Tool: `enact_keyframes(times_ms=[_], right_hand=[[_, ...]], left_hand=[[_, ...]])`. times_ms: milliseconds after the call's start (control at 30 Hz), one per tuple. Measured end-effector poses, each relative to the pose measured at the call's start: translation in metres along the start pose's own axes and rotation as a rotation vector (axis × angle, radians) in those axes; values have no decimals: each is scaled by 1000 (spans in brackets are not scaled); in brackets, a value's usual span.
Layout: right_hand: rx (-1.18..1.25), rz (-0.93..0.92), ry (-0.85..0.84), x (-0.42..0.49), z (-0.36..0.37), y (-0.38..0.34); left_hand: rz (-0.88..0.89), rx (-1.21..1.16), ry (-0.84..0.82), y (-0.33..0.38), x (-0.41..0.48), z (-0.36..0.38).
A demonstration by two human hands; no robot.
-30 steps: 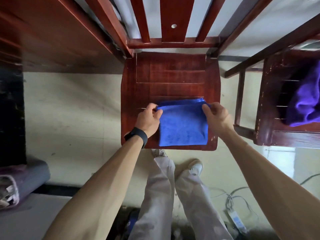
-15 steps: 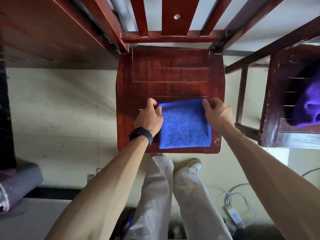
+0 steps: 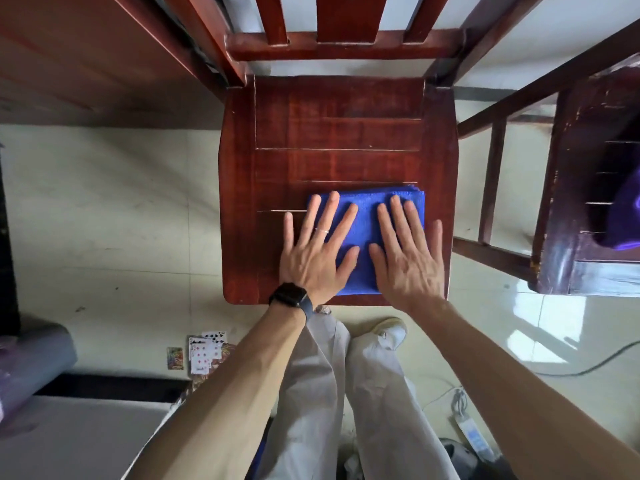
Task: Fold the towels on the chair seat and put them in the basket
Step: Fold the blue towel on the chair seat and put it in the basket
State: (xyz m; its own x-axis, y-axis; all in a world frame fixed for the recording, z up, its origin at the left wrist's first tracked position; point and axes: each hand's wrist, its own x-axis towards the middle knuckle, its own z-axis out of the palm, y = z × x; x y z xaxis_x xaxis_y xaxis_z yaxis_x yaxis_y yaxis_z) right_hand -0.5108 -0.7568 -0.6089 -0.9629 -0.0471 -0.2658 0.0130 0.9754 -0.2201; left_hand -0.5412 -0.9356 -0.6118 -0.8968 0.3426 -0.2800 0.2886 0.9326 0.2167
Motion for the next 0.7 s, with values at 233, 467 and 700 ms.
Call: enact_keyframes(times_ms=[233, 467, 700], right_hand=[[130, 237, 37, -3, 14, 11], [647, 594, 103, -10, -28, 17], [1012, 918, -205, 22, -57, 25]], left_hand=[[-82, -5, -12, -11, -1, 13], [-517, -259, 172, 0, -14, -21], [-941, -909, -152, 0, 5, -47]])
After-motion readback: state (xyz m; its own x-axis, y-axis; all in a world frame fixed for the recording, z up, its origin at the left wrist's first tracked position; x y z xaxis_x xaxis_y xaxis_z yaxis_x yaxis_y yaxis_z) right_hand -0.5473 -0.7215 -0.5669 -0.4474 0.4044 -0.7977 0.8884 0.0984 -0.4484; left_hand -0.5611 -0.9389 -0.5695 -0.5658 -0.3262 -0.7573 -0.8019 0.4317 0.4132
